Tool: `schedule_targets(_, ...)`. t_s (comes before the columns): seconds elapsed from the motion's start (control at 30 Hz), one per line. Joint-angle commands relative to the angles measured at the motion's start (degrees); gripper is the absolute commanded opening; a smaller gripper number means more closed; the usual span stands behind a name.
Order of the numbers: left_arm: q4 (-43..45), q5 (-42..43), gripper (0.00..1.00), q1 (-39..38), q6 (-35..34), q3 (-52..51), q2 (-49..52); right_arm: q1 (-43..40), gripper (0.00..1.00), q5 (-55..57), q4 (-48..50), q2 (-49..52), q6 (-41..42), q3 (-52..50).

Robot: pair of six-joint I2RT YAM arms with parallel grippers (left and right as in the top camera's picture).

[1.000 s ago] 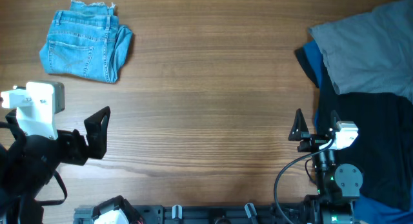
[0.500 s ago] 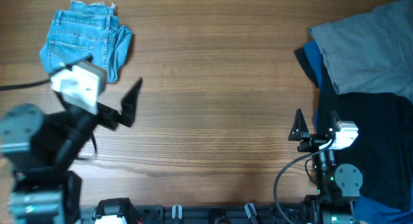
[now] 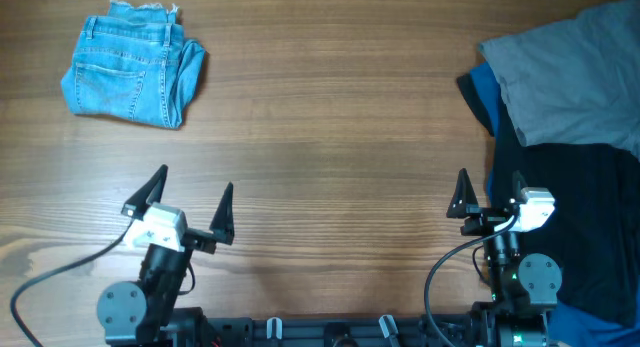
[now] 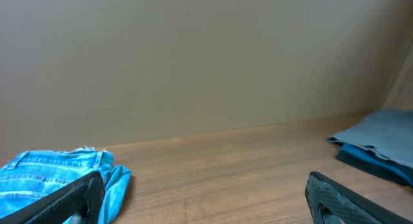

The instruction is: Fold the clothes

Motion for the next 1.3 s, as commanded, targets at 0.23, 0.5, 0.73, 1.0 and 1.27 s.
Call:
schedule_targets(0.23, 6.0, -1.4, 1.0, -0.4, -1.1, -13.7, -1.0, -0.3, 0.99, -0.1, 0.2, -0.5, 0.4, -0.3)
schedule_targets(0.5, 4.3, -1.4, 1.0, -0.4, -1.1, -13.7, -0.8, -0.3, 1.0, -0.1, 0.2, -0.5, 0.4, -0.3)
schedule_targets(0.73, 4.3, -1.4, 1.0, -0.4, -1.1, -13.7, -0.8, -0.3, 1.0, -0.1, 0.2, -0.5, 0.4, -0.3)
schedule_targets(1.0, 4.3, -1.4, 1.0, -0.4, -1.1, -13.7, -0.8, -0.3, 1.0, -0.1, 0.2, -0.5, 0.4, -0.3)
schedule_targets(1.27, 4.3, -1.4, 1.0, -0.4, -1.1, -13.7, -0.8, -0.3, 1.0, -0.1, 0.2, -0.5, 0.4, -0.3)
